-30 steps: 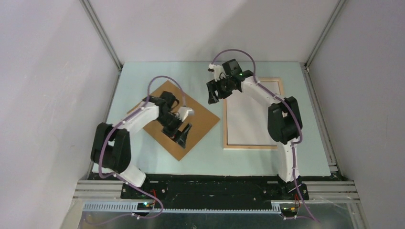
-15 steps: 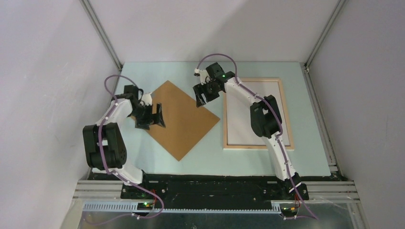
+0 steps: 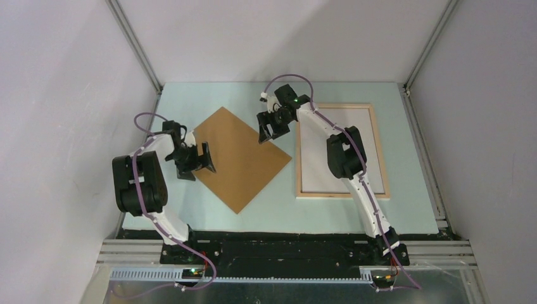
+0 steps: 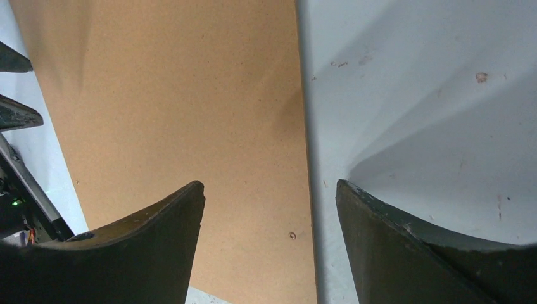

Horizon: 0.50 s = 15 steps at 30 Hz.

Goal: Put the photo into the frame
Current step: Adjust the photo frame item at the center of the board.

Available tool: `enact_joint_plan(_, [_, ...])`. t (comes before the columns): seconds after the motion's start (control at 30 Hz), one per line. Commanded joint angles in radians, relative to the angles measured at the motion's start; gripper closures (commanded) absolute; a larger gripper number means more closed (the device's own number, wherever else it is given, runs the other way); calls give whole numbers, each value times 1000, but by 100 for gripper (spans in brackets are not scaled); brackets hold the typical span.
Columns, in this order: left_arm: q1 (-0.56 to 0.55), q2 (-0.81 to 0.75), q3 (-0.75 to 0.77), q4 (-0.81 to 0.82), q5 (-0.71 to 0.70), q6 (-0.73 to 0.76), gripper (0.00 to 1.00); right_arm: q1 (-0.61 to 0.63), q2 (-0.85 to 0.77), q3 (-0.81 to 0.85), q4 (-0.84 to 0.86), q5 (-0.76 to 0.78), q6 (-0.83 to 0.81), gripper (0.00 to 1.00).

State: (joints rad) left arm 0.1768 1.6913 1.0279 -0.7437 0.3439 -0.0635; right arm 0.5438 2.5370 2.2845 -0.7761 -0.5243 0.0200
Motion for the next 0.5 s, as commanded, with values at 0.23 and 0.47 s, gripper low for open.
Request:
enact_joint_plan(0.23, [9, 78, -3, 44, 75, -30, 0, -13, 78, 108, -14, -149, 80, 18])
enact_joint_plan(0.47, [10, 111, -3, 47, 110, -23, 0, 8, 110, 125, 19, -230, 141, 17])
